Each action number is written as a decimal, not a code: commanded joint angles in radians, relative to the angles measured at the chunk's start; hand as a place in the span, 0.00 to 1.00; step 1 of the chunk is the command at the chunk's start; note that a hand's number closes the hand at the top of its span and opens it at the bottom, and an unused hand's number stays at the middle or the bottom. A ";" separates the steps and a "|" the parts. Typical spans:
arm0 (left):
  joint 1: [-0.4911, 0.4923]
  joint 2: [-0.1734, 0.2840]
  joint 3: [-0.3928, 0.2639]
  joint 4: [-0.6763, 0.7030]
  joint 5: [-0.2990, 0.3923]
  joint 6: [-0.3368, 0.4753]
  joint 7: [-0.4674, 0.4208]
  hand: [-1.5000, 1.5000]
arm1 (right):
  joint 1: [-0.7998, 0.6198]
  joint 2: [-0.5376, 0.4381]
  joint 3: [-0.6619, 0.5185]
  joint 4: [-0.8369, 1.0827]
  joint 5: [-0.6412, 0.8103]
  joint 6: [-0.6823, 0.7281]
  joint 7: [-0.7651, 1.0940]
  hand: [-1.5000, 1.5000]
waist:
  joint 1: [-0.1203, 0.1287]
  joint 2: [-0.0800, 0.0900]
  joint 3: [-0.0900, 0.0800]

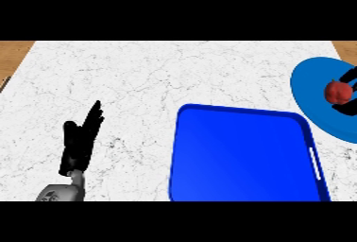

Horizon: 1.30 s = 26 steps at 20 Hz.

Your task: Pick the bell pepper from the tray and place it in the plate

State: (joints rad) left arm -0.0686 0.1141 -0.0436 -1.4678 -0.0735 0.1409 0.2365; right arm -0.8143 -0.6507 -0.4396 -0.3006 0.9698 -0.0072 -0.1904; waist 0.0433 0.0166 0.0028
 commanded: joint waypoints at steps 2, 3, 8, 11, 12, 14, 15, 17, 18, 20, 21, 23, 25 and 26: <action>0.006 0.000 0.009 0.016 0.019 -0.022 -0.029 0.50 | -0.027 -0.061 0.009 0.096 0.006 0.111 -0.094 0.00 | 0.009 0.006 0.001; -0.036 -0.008 0.011 0.038 -0.007 0.011 -0.002 0.50 | 0.004 -0.045 0.000 0.090 -0.009 0.081 -0.166 0.00 | -0.003 0.003 0.001; 0.001 0.012 0.018 0.022 0.004 -0.013 -0.026 0.50 | -0.023 -0.015 -0.116 0.070 -0.145 0.096 -0.315 0.00 | -0.009 -0.003 0.002; 0.013 0.003 0.033 0.025 0.018 -0.004 -0.037 0.50 | -0.035 -0.019 -0.262 0.077 -0.297 0.138 -0.388 0.00 | -0.019 -0.005 0.003; -0.002 -0.022 0.012 0.022 -0.013 0.031 -0.027 0.50 | -0.056 -0.074 -0.296 0.088 -0.333 0.216 -0.391 0.00 | -0.027 -0.005 0.003; 0.004 -0.025 0.008 0.030 -0.008 0.022 -0.027 0.50 | -0.027 -0.098 -0.345 0.111 -0.382 0.244 -0.398 0.00 | -0.022 -0.002 0.002; 0.021 -0.019 0.005 0.016 -0.015 0.022 -0.026 0.50 | -0.007 -0.122 -0.362 0.120 -0.403 0.288 -0.421 0.00 | -0.021 -0.003 0.002; -0.027 0.001 0.030 0.062 -0.004 0.004 -0.037 0.50 | 0.003 -0.153 -0.381 0.140 -0.424 0.343 -0.418 0.00 | -0.015 0.005 0.003; 0.054 0.005 0.012 0.004 -0.008 -0.004 -0.050 0.50 | 0.043 -0.164 -0.377 0.142 -0.429 0.377 -0.439 0.00 | -0.013 -0.004 0.001; -0.013 -0.005 0.007 0.028 -0.010 -0.004 -0.026 0.50 | 0.066 -0.180 -0.387 0.150 -0.441 0.421 -0.472 0.00 | -0.010 0.004 0.003; -0.003 -0.032 -0.014 -0.025 -0.031 0.035 0.005 0.50 | 0.062 -0.153 -0.380 0.147 -0.441 0.400 -0.457 0.00 | -0.006 0.000 0.002; 0.012 -0.021 0.010 0.006 -0.015 0.022 -0.027 0.50 | 0.103 -0.151 -0.379 0.144 -0.450 0.439 -0.509 0.00 | -0.009 0.000 0.002; -0.025 -0.020 0.011 0.043 -0.008 0.005 -0.020 0.50 | 0.098 -0.174 -0.372 0.134 -0.445 0.461 -0.521 0.00 | -0.004 0.006 0.003; -0.008 -0.003 0.004 -0.010 -0.009 -0.009 0.003 0.50 | 0.063 -0.144 -0.374 0.134 -0.452 0.431 -0.492 0.00 | 0.004 0.003 0.003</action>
State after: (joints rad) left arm -0.0656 0.1037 -0.0341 -1.4561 -0.0809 0.1428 0.2169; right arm -0.7469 -0.7983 -0.8077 -0.1654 0.5348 0.4011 -0.6707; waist 0.0377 0.0179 0.0055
